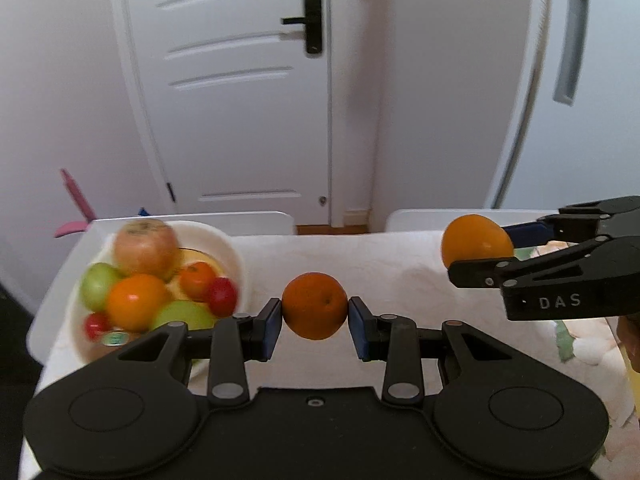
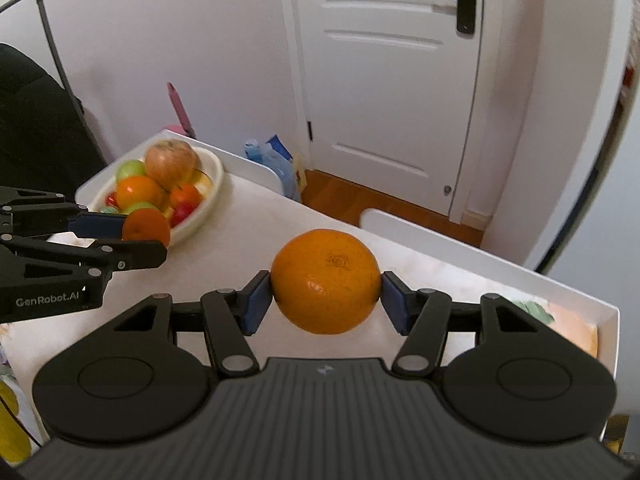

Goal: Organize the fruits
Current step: 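Lower the tangerine and orange into the duck bowl and open both grippers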

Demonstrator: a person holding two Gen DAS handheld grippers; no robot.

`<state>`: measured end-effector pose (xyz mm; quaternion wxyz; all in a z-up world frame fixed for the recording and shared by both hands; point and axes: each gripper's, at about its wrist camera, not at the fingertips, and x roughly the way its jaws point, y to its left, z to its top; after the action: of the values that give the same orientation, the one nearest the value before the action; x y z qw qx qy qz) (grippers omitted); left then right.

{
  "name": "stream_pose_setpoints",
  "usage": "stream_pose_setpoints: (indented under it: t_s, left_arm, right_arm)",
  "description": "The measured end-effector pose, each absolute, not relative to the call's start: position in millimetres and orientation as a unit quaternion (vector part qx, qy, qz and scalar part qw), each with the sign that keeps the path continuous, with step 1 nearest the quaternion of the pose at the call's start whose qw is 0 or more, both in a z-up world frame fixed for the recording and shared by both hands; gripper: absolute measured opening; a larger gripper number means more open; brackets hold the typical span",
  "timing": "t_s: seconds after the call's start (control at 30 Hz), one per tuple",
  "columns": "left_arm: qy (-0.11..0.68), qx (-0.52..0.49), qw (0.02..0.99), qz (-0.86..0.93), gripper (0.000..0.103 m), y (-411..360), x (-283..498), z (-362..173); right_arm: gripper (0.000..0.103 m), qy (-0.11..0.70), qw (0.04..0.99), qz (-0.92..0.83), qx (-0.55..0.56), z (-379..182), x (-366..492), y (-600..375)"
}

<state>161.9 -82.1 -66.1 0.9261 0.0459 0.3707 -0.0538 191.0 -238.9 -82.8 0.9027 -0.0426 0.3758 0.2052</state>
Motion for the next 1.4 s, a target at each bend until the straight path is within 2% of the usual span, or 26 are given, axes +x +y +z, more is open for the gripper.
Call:
stream_pose_setpoints:
  t_s: [0.4, 0.83, 1.4]
  left_arm:
    - [0.367, 0.039, 0.929, -0.009, 0.040, -5, 163, -46]
    - [0.386, 0.047, 0.921, 0.003, 0.040, 77, 183, -63]
    - [0.410, 0.055, 0.910, -0.042, 0.041, 103, 209, -94]
  right_arm:
    - [0.074, 0.370, 0.899, 0.230, -0.043, -62, 195, -166]
    - [0.074, 0.376, 0.897, 0.228, -0.040, -65, 214, -88]
    - [0.074, 0.384, 0.902, 0.195, -0.026, -71, 231, -52]
